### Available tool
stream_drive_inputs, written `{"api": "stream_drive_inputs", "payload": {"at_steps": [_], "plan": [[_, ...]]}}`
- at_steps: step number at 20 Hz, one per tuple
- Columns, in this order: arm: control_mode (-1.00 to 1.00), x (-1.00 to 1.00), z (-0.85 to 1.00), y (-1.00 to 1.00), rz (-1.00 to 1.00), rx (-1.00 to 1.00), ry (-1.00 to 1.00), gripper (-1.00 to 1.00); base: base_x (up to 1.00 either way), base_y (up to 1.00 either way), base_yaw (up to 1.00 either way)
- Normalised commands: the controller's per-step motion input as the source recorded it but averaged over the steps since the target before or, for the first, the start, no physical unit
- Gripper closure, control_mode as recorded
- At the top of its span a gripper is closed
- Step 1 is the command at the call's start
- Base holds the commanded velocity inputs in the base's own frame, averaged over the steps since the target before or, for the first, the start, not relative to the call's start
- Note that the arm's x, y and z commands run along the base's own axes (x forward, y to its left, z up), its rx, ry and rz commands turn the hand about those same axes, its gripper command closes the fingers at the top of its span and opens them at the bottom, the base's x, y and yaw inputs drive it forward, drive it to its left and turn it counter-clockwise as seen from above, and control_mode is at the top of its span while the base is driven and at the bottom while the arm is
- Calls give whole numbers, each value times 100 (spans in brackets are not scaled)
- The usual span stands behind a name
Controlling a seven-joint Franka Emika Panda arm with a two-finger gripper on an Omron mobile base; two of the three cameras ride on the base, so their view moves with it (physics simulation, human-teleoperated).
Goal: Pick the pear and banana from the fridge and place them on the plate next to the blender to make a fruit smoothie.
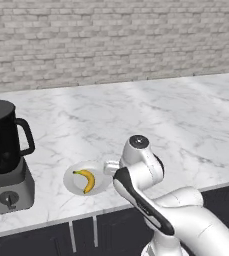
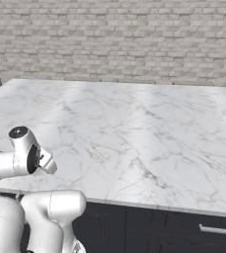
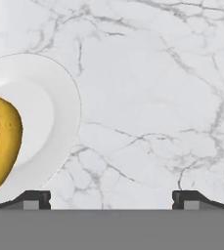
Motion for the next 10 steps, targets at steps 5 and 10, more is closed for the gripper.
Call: {"api": "stream_drive_inputs", "payload": {"at_steps": [5, 10], "plan": [[-100, 0, -12, -8, -1, 0, 4, -100, 0, 0, 0], [100, -1, 0, 0, -3, 0, 0, -100, -16, -5, -28]]}}
